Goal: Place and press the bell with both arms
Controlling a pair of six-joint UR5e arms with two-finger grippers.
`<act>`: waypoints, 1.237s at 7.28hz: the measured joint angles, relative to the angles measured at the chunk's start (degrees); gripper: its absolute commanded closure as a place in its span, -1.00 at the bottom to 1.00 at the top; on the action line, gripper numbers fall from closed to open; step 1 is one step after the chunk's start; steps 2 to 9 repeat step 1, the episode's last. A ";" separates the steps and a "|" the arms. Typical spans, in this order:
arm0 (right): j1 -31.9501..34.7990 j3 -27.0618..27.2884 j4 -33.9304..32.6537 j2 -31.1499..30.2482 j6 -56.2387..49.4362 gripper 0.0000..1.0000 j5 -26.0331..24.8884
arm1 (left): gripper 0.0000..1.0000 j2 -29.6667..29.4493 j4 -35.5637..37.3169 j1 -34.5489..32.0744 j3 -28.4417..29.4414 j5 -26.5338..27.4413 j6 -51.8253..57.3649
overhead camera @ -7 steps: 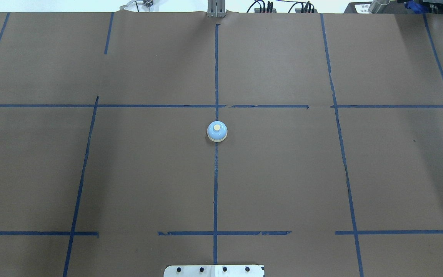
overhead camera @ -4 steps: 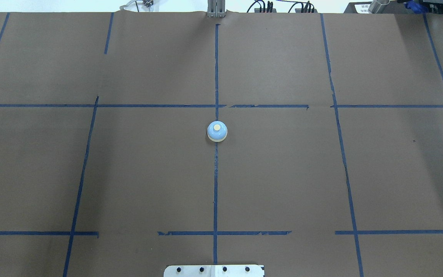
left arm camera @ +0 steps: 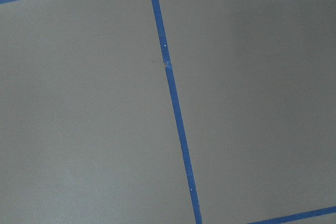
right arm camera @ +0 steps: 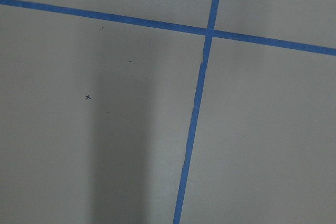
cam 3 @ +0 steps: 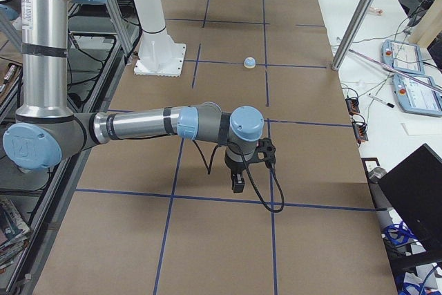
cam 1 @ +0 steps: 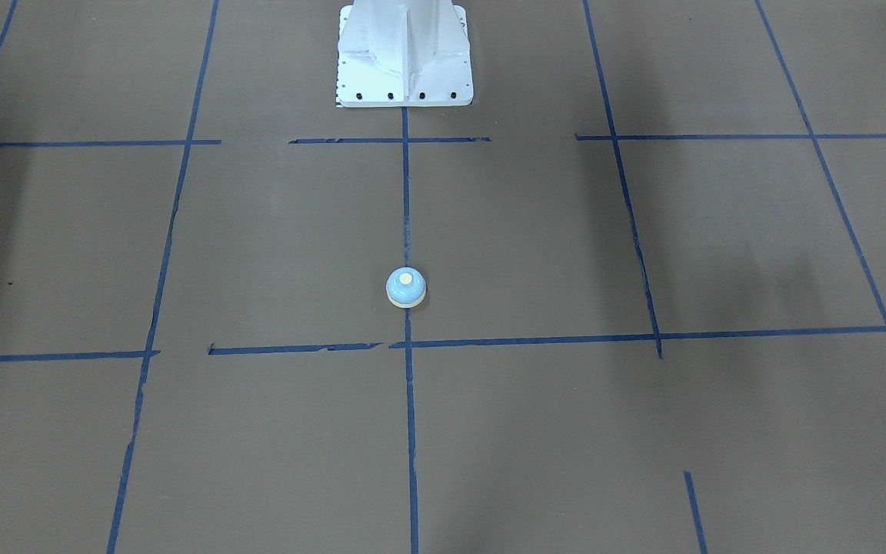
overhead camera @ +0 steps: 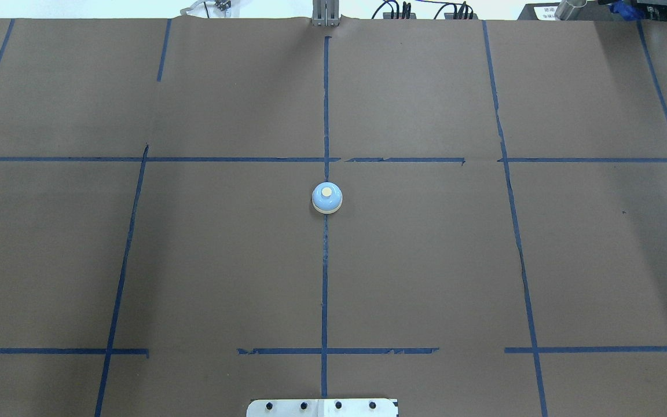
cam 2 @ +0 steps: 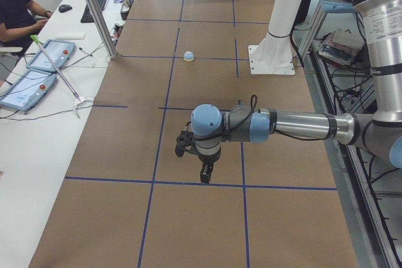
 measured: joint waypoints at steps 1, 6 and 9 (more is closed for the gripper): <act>0.10 0.23 -0.07 -0.14 0.01 -1.00 0.31 | -1.00 0.12 0.15 0.04 -0.69 -0.01 0.12; 0.10 0.23 -0.07 -0.14 0.01 -1.00 0.31 | -1.00 0.12 0.15 0.04 -0.69 -0.01 0.12; 0.10 0.23 -0.07 -0.14 0.01 -1.00 0.31 | -1.00 0.12 0.15 0.04 -0.69 -0.01 0.12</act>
